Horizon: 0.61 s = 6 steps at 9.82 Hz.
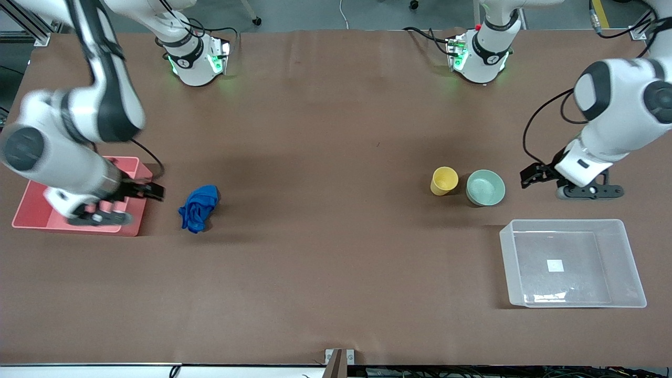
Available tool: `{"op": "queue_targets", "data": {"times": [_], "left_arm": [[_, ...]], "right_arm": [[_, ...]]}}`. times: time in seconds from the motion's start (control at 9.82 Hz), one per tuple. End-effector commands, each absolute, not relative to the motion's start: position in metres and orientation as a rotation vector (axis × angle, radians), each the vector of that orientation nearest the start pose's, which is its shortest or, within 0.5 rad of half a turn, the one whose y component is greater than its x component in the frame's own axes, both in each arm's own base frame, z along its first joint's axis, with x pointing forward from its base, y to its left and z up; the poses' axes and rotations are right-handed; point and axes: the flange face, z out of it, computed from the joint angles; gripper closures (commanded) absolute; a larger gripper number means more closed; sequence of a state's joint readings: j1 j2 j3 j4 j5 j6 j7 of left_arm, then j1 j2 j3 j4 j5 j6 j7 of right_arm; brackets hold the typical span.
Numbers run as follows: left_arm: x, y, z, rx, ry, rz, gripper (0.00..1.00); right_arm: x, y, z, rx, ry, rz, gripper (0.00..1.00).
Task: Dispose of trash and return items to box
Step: 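Reach the right gripper to the blue cloth while the left gripper reaches the bowl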
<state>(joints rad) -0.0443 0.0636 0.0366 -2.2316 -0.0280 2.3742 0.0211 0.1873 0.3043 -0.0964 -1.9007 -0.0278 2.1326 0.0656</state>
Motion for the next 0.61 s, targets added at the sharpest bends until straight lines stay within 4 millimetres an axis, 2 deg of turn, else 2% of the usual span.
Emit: {"op": "queue_targets", "data": {"times": [0.0,0.1,0.31,0.41,0.51], "left_arm": [[0.522,0.002,0.266,-3.148,0.034,-0.145,0.0],[0.519,0.003,0.24,-3.147,0.033,-0.127,0.0],[0.51,-0.002,0.213,-3.148,0.045,-0.076,0.01],[0.506,-0.003,0.195,-3.147,0.068,-0.037,0.01],[0.505,-0.002,0.185,-3.145,0.08,-0.049,0.05]], "right_arm": [[0.589,0.066,0.263,-3.203,-0.069,0.071,0.0],[0.588,0.066,0.232,-3.209,-0.073,0.107,0.0],[0.588,0.071,0.21,-3.21,-0.09,0.084,0.0],[0.582,0.07,0.199,-3.208,-0.09,0.069,0.08],[0.574,0.071,0.19,-3.203,-0.098,0.016,0.37]]}}
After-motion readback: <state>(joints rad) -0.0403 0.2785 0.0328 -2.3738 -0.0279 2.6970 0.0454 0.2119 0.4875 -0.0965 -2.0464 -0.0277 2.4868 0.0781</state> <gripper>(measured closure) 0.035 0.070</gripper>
